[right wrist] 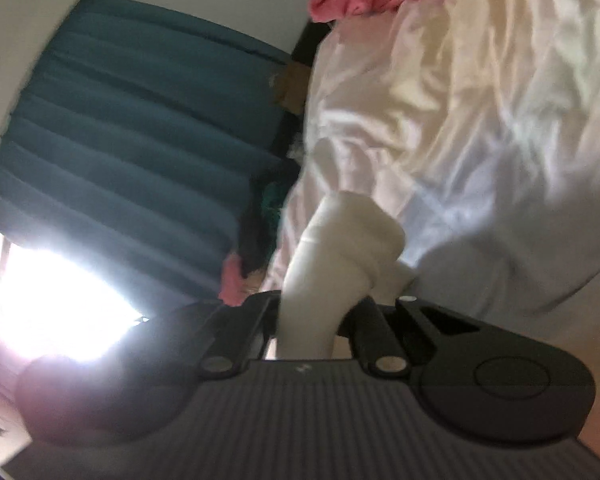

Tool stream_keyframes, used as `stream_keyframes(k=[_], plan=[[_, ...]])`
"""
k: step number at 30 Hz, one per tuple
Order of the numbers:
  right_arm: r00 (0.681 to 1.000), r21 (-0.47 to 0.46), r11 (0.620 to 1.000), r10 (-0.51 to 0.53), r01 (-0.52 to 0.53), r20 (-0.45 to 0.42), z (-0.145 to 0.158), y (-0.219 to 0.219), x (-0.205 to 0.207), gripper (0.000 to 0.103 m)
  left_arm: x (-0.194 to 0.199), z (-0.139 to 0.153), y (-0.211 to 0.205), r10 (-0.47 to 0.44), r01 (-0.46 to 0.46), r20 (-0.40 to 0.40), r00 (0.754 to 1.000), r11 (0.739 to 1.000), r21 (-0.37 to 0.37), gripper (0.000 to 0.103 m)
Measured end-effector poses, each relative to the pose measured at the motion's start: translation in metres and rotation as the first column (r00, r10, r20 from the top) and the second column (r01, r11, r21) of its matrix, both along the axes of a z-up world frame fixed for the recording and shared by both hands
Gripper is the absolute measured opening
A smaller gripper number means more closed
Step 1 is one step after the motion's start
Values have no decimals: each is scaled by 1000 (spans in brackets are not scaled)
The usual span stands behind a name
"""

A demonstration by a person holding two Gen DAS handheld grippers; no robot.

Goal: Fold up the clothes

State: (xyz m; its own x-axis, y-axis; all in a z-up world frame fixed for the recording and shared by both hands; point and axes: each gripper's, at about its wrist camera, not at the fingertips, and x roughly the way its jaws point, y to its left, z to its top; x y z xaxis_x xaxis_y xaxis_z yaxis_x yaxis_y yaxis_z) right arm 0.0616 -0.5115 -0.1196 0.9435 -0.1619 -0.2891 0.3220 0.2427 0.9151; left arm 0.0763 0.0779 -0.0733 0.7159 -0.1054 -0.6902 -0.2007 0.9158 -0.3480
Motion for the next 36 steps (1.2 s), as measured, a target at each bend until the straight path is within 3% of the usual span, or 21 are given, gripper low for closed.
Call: stream_keyframes(k=[5,11,12,14,16,20,24,26,28,32,36], plan=[[996,179,984,11,5,-88,-25,-8,-14,8,1,-2,9,15,-16,-23,1000,998,-54,79],[981,384,923,45,31,-188,-54,-19,-32,13,-4,-3,36,61,-72,-70,996,983,-170,81],[979,394,918,46,36,-199,-54,-17,-35,19,-6,-3,42,68,-82,-78,995,978,-190,81],[976,379,924,40,45,-212,-49,-9,-40,60,-12,-3,55,83,-104,-96,992,965,-241,82],[973,364,930,34,53,-226,-43,-2,-46,82,-23,-4,70,120,-146,-113,986,956,-253,84],[966,347,935,24,69,-257,-37,13,-54,83,-38,-11,90,166,-208,-182,969,947,-244,87],[950,433,898,64,79,-306,-57,25,-51,82,-45,-27,106,188,-269,-275,943,917,-295,87],[945,454,887,75,83,-319,-63,30,-48,83,-45,-31,108,205,-287,-280,938,910,-298,87],[942,422,905,94,55,-324,-59,32,-42,83,-43,-31,108,218,-296,-273,937,911,-287,88],[952,437,899,148,-16,-269,-63,35,-25,82,-39,-31,105,235,-304,-263,936,915,-264,89],[965,403,915,117,-14,-234,-58,32,-20,77,-45,-32,117,294,-365,-255,921,881,-301,86]])
